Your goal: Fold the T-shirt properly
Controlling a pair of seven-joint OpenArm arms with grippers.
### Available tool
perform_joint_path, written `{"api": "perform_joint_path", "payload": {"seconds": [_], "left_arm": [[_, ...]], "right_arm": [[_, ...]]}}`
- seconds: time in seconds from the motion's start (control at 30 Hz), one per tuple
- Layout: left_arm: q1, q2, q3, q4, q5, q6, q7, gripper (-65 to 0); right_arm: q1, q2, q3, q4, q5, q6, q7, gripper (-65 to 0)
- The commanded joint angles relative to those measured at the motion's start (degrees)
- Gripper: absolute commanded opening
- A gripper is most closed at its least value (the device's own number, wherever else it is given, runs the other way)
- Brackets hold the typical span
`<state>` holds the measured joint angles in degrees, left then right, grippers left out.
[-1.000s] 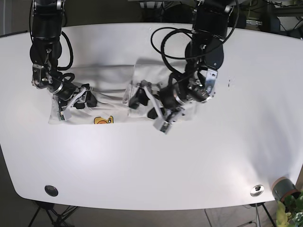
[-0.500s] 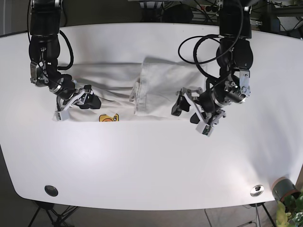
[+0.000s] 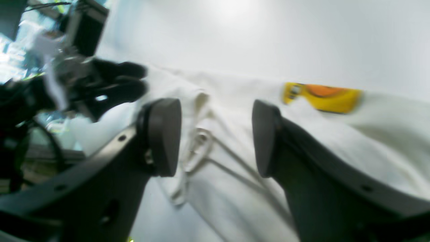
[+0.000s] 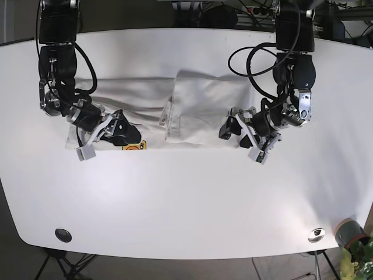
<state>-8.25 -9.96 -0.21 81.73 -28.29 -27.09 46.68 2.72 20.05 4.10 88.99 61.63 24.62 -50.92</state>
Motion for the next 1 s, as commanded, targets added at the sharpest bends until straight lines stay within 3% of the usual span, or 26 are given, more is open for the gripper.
{"api": "perform_joint_path", "payload": {"seconds": [0.0,0.23,0.53,0.73,0.97], "left_arm": [[-2.96,-0.29,-0.1,-3.89,-1.02,-0.21,-2.68,-23.1],[-8.14,-0.29,-0.1,-14.35,-1.02,-0.21,-5.22,-23.1],[-8.32,-0.37,-0.1,-12.85,-1.11,-0.12,-5.31,-23.1],[-8.23,-0.37,-0.1,-12.77,-1.02,-0.12,-5.31,-23.1],[-7.71,-0.37,-0.19,-12.77,-1.02,-0.12,-5.58,-23.1]], "right_arm": [[1.19,0.56,-0.1,1.6,1.1,0.39,0.41,-32.3],[2.6,0.65,-5.99,1.34,0.92,0.39,0.32,-32.3],[4.62,0.39,-13.02,1.34,0.92,0.3,0.5,-32.3],[8.14,-1.9,-18.21,0.81,-0.31,0.3,0.5,-32.3],[11.12,-7.7,-20.49,-5.43,-10.59,0.65,0.5,-32.3]]}}
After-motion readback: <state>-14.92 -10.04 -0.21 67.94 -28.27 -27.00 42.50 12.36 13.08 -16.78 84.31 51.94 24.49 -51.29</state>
